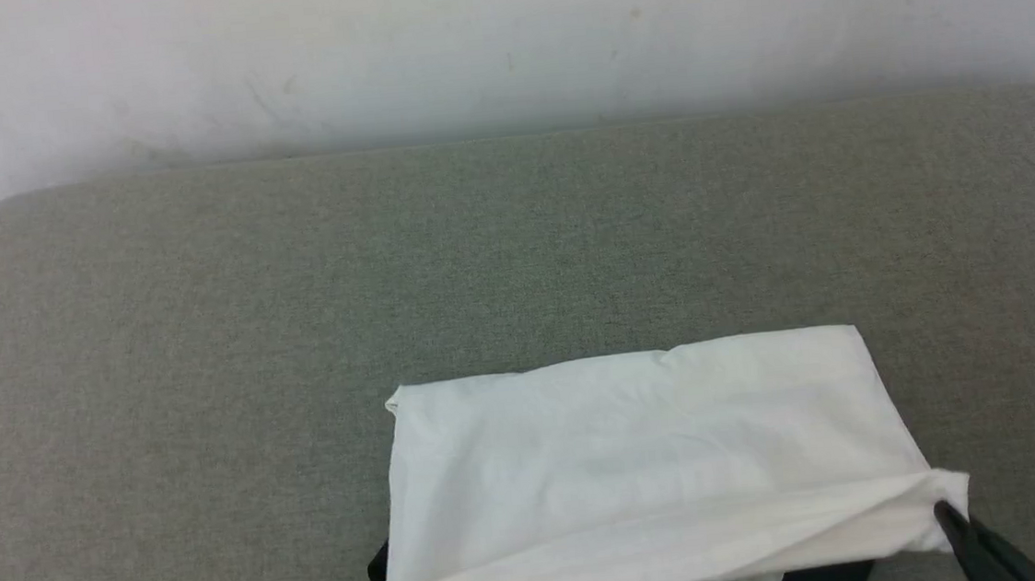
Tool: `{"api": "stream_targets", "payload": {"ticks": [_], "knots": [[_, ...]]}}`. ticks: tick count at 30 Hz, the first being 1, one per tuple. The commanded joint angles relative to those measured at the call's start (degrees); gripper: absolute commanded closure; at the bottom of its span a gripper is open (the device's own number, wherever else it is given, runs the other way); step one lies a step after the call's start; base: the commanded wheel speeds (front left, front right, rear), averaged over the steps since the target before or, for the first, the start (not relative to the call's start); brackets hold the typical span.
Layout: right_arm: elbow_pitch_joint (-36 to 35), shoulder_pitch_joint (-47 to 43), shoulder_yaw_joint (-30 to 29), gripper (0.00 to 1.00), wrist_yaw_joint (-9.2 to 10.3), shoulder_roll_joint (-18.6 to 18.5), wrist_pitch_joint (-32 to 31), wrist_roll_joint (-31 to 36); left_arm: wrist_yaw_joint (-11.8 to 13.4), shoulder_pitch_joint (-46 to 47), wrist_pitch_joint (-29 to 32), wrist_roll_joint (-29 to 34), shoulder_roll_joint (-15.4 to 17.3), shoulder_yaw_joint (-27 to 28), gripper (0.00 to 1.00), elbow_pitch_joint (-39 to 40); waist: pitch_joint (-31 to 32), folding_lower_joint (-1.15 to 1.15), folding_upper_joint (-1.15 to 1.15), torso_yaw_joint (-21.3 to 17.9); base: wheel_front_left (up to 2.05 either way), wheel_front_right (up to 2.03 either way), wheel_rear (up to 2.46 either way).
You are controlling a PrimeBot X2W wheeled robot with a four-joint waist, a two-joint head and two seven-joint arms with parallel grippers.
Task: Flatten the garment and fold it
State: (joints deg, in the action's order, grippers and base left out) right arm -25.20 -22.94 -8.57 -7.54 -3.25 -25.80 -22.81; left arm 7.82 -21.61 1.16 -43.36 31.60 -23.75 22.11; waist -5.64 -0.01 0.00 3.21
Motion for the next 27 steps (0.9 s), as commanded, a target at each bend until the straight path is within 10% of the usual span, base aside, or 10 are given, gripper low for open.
{"api": "stream_targets", "payload": {"ticks": [1, 6, 9, 11, 12, 13, 27], "knots": [[0.44, -0.80, 0.46, 1.00, 0.05, 0.25, -0.35, 1.02, 0.46, -0.47, 1.04, -0.57, 0.43, -0.40, 1.00, -1.13, 0.11, 0.01, 0.00, 0.04, 0.00, 0.00, 0.00], [3.10, -1.54, 3.15, 1.00, 0.05, 0.29, -1.36, 3.59, 0.18, 0.64, 3.44, -0.53, 0.38, -2.17, 1.00, -5.29, 0.35, 0.01, 0.00, -0.13, 0.00, 0.00, 0.00], [5.03, -1.13, 3.87, 0.93, 0.05, 0.28, -1.15, 4.05, -0.01, 2.03, 3.97, -0.67, -0.62, -2.92, 0.67, -7.39, 0.38, 0.01, 0.00, -0.31, 0.00, 0.00, 0.00], [6.33, -0.74, 4.77, 0.53, 0.05, -0.10, -1.30, 4.30, -0.18, 2.94, 4.41, -0.90, -1.30, -3.39, 0.54, -8.65, 0.34, 0.01, 0.00, -0.53, 0.00, 0.00, 0.00], [6.75, -0.52, 5.14, 0.06, 0.05, -0.17, -1.31, 4.34, -0.21, 3.39, 4.39, -0.98, -1.68, -3.47, 0.17, -9.14, 0.31, 0.01, 0.00, -0.65, 0.00, 0.00, 0.00], [7.02, -0.34, 5.63, 0.00, 0.05, -0.26, -1.44, 4.23, -0.28, 3.79, 4.32, -1.08, -2.04, -3.54, 0.00, -9.50, 0.27, 0.01, 0.00, -0.76, 0.00, 0.00, 0.00], [1.33, 3.98, -2.83, 0.00, 0.05, 0.14, -1.37, 0.97, 3.92, 5.02, -5.64, -1.81, -3.59, 7.43, 0.00, 0.84, -1.49, 0.01, 0.00, -0.43, 0.00, 0.00, 0.00]]}}
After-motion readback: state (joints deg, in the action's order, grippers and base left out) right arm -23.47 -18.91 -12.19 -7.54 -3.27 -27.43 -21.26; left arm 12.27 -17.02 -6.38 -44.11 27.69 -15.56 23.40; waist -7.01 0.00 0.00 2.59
